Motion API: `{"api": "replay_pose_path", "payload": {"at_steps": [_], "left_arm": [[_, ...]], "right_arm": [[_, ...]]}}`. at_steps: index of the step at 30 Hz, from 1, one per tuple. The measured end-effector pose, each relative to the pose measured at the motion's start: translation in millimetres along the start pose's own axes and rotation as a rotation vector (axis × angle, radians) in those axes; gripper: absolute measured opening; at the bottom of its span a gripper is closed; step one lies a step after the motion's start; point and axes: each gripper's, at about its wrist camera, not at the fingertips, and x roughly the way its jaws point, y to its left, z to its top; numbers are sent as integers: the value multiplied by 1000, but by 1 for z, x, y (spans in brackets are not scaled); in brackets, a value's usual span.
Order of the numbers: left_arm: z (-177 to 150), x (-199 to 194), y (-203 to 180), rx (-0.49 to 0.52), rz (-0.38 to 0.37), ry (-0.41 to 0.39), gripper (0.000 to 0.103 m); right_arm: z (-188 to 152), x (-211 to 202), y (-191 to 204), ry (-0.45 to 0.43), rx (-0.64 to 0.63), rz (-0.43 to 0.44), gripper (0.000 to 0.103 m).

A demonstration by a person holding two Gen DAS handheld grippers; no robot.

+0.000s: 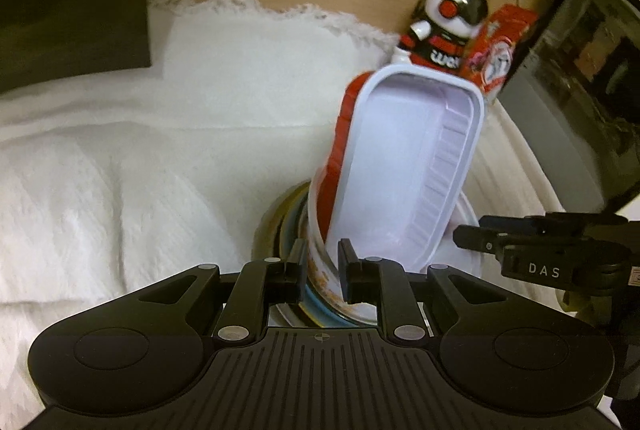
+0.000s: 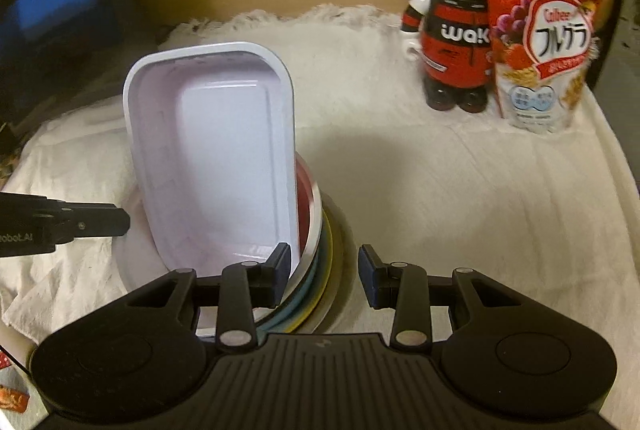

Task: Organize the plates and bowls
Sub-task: 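Lower the white tray into the white bowl atop the stack with both grippers, then open both grippers and pull them back from the stack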

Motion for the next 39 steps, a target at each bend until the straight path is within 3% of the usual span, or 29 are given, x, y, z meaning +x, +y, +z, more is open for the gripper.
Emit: {"api": "replay_pose_path", "payload": {"at_steps": [4, 9, 17, 21, 24, 26, 32, 36, 39], "left_arm": [[-3, 3, 1, 34, -30, 6, 19], [-12, -12, 5, 3, -40, -52, 18], [-40, -37, -8, -57, 26, -101, 18], [-73, -57, -30, -98, 80, -185, 17], [-105, -74, -47, -68, 82, -281, 16], [-125, -81, -59, -68, 117, -301, 15], [-172, -93, -93, -40, 114, -388, 15], [-198, -94, -108, -91, 250, -381, 15], [-208, -96, -121, -49, 345, -373, 15]], "right_arm": [[-2, -6, 10, -15, 27, -37, 36], [-10, -22, 19, -59, 68, -8, 39], [-36, -47, 28, -116, 33, 45, 42], [-60, -70, 26, -159, -3, 61, 51], [-84, -84, 24, -176, -46, 70, 53], [-102, -91, 23, -186, -65, 52, 53], [-149, -107, 17, -175, -37, 81, 60], [-176, -112, 14, -157, -40, 67, 61], [-184, -115, 13, -142, -38, 77, 64]]}}
